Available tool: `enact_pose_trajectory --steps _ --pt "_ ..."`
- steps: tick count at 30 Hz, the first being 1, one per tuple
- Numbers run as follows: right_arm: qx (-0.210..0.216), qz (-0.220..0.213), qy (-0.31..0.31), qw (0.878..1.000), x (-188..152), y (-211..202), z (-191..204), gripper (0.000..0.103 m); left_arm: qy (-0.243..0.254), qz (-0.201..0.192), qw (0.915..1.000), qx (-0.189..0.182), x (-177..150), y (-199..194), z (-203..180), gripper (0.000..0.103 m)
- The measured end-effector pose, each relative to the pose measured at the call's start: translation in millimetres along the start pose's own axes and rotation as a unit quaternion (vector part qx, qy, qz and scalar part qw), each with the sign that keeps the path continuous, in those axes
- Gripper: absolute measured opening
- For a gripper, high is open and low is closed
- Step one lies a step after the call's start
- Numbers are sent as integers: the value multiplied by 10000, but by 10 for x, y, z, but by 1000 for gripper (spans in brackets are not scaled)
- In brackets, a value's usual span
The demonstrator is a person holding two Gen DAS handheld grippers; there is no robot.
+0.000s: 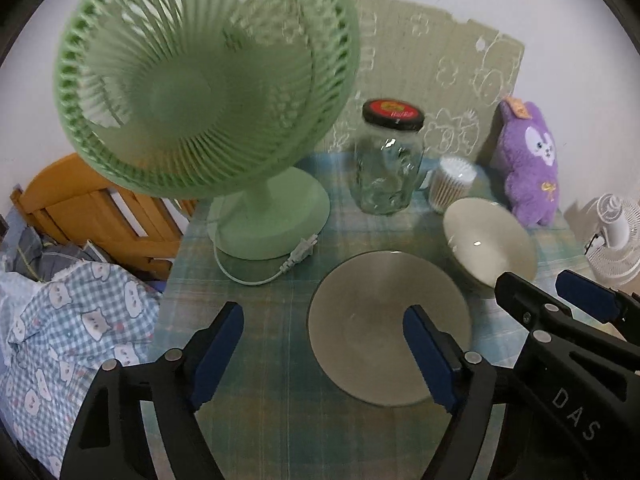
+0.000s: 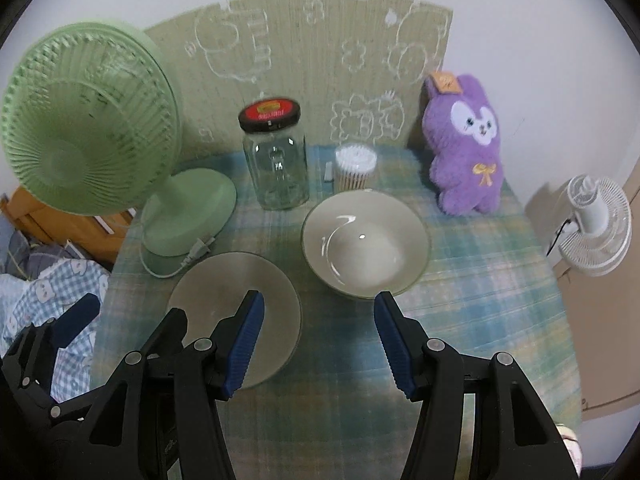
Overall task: Organize plates and bowls
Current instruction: 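Grasp the rim of the beige bowl by the green fan with left gripper, then carry the held bowl toward the plate stack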
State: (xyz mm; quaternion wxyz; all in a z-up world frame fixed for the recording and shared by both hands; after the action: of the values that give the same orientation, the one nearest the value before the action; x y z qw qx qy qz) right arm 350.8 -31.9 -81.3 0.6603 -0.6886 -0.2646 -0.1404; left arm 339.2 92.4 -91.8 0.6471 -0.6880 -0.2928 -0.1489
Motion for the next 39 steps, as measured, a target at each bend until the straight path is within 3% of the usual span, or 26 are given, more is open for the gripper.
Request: enact_pose_trajectory --steps 13,20,24,29,39 --pt "114 372 31 9992 -28 654 150 49 132 429 9990 -31 -60 576 42 61" --pt "178 521 -44 9985 -46 864 226 36 153 661 9977 -12 -120 750 -3 43" --pt "241 582 -44 9980 -67 917 221 35 179 718 9973 -27 -138 779 -17 33" --pt "261 559 -45 9981 -65 887 226 27 62 756 9971 -83 -130 767 -23 32" --pt "308 521 -99 9981 -127 694 230 27 -18 755 9971 -38 -175 581 -20 32"
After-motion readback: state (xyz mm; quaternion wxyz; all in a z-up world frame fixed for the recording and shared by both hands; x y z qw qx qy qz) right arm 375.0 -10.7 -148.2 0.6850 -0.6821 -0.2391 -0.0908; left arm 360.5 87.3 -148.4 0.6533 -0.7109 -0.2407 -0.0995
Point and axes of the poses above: each gripper's, at about its wrist camera, not at the fingertips, and y roughly the way its jaws point, z to its left, x to its top, the point moved 2 cm from there along y, roughly the way its jaws point, and after that the axes turned 11 degrees about -y, right-handed, at the moved point
